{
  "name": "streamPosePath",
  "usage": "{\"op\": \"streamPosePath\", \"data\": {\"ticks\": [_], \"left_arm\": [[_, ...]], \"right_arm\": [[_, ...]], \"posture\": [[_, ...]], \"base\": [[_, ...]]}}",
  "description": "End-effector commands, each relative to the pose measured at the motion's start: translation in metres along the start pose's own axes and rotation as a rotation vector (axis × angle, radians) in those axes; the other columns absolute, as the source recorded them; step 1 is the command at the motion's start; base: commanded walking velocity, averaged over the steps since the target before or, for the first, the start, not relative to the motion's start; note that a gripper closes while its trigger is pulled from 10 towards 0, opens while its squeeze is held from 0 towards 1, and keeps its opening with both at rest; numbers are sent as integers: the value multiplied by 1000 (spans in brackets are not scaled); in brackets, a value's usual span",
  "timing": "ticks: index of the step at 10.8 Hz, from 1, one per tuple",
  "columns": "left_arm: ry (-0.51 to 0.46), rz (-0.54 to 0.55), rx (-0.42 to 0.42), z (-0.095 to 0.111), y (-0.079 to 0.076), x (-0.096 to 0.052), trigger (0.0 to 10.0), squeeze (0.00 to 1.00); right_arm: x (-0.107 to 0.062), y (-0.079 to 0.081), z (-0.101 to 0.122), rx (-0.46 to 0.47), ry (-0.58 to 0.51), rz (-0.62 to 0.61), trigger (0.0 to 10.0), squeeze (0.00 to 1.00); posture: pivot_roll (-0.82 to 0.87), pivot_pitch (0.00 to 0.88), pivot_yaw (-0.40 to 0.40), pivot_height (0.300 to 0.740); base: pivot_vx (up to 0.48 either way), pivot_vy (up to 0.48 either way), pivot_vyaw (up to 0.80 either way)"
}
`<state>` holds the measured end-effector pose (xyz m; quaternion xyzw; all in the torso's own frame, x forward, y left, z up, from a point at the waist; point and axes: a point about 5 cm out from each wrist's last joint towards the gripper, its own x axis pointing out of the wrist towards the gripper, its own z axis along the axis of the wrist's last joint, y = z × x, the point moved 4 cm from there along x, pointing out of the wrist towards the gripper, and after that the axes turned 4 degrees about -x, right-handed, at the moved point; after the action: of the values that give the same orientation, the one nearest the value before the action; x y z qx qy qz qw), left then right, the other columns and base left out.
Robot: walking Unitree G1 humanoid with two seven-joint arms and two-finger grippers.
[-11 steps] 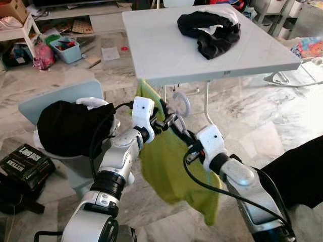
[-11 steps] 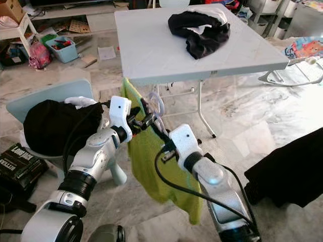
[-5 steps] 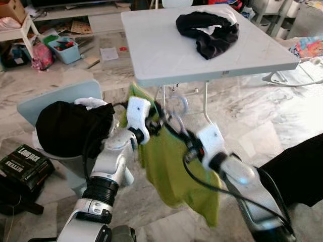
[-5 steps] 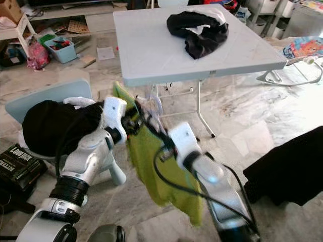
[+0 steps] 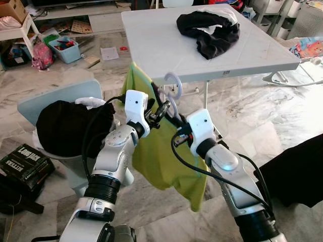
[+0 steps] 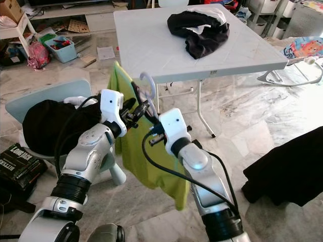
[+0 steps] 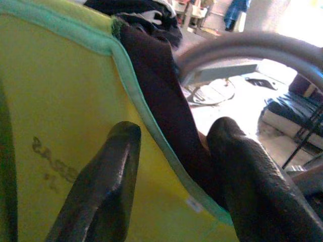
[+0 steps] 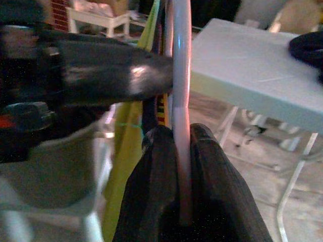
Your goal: Hang hanger
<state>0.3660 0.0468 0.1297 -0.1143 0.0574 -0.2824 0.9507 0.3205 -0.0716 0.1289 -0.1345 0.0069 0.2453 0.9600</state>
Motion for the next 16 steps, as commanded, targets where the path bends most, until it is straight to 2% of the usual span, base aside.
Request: {"op": "streamPosePath", "data": {"ticks": [1, 2, 3, 5, 6, 8, 9, 10, 12, 14, 15, 16], "left_arm": [[96, -12, -9, -21, 0, -3, 10000, 1000], [95, -20, -10, -21, -2, -5, 10000, 1000], [100, 20, 18, -24, 6, -11, 10000, 1000], [108, 87, 47, -24, 25, -15, 10000, 1000], [79, 120, 67, -13, 32, -13, 10000, 1000], [-10, 113, -40, 15, 29, -3, 10000, 1000], [-9, 98, -48, 18, 25, 0, 10000, 1000], [13, 43, -79, 15, 11, 3, 10000, 0], [24, 31, -80, 12, 7, 4, 10000, 0], [21, 52, -81, 15, 13, 7, 10000, 0], [24, 53, -81, 14, 14, 8, 8902, 0], [30, 59, -82, 12, 16, 8, 3137, 0]], "right_arm": [[3, -18, 37, -51, -151, -84, 10000, 0], [3, -26, 36, -42, -144, -111, 10000, 0], [2, -33, 33, -55, -134, -120, 10000, 0], [-3, -32, 26, -54, -114, -96, 10000, 0], [-6, -28, 23, -57, -111, -78, 10000, 0], [-10, -22, 14, -112, -90, -49, 10000, 0], [-10, -21, 12, -104, -83, -50, 10000, 0], [-9, -19, 6, -124, -67, -47, 10000, 0], [-8, -16, 1, -125, -55, -37, 10000, 0], [-11, -8, 0, -126, -60, 3, 10000, 0], [-13, -8, -1, -125, -58, 6, 10000, 0], [-15, -9, -1, -121, -59, 9, 10000, 0]], "posture": [[-103, 0, -18, 740], [-103, 0, -18, 740], [-103, 0, -19, 740], [-101, 0, -21, 740], [-101, 0, -21, 740], [-106, 0, -19, 740], [-106, 0, -19, 740], [-106, 0, -17, 740], [-106, 0, -17, 740], [-98, 0, -18, 740], [-104, 0, -17, 740], [-104, 0, -17, 740]], "base": [[0, 0, 0], [0, 0, 0], [0, 0, 0], [0, 0, 0], [0, 0, 0], [0, 0, 0], [0, 0, 0], [0, 0, 0], [0, 0, 0], [0, 0, 0], [0, 0, 0], [0, 0, 0]]}}
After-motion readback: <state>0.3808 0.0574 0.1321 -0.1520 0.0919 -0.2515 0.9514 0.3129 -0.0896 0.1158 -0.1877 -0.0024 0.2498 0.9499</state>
